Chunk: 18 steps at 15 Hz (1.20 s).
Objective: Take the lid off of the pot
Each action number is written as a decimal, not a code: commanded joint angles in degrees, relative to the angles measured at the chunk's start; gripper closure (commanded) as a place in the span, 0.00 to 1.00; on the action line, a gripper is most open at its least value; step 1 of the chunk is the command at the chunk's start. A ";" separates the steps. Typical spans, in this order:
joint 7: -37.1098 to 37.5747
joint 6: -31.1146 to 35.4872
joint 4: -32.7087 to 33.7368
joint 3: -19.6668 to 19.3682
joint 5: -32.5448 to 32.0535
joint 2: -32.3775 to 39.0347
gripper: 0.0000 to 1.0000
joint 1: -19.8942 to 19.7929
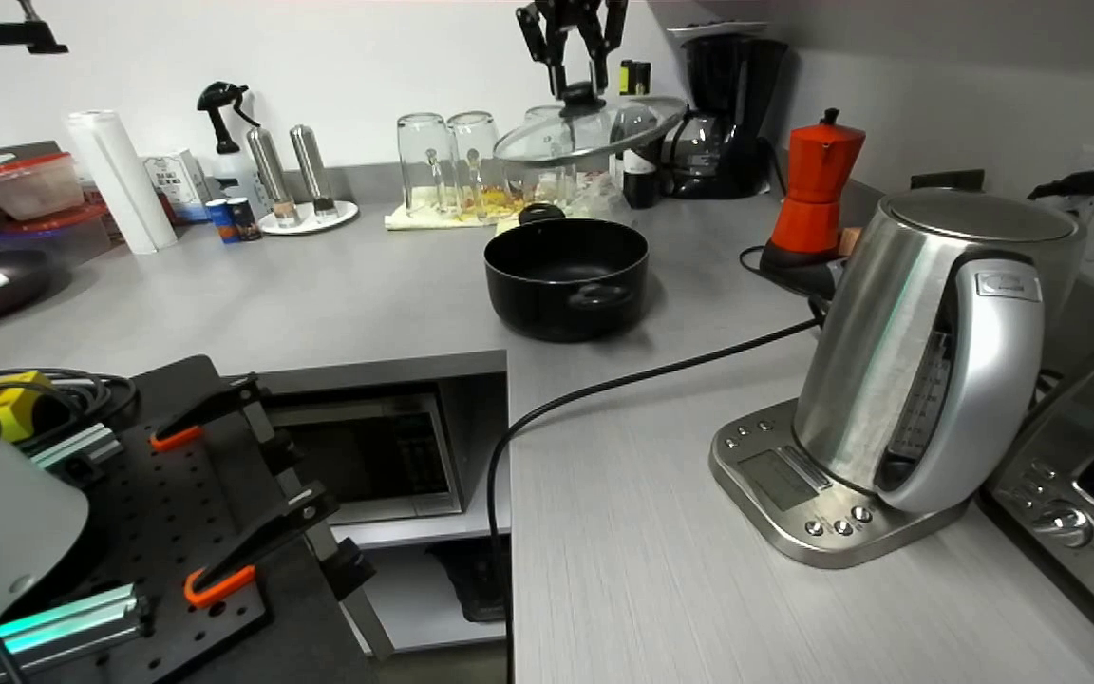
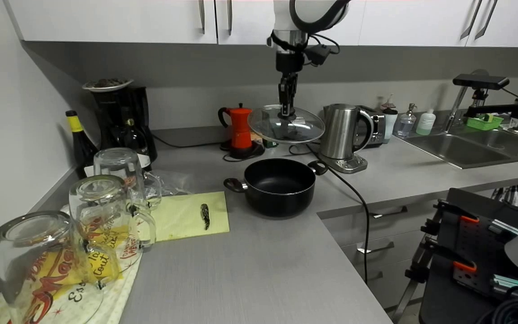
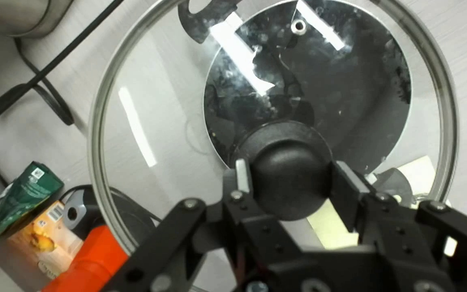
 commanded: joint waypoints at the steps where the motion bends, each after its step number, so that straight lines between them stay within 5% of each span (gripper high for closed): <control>1: -2.31 -1.70 -1.08 1.68 -4.02 -5.13 0.75 2.92; 12: -10.88 -2.81 0.99 11.13 -13.40 -5.44 0.75 13.91; 18: -16.69 1.88 -2.39 14.95 -15.58 -4.36 0.75 17.71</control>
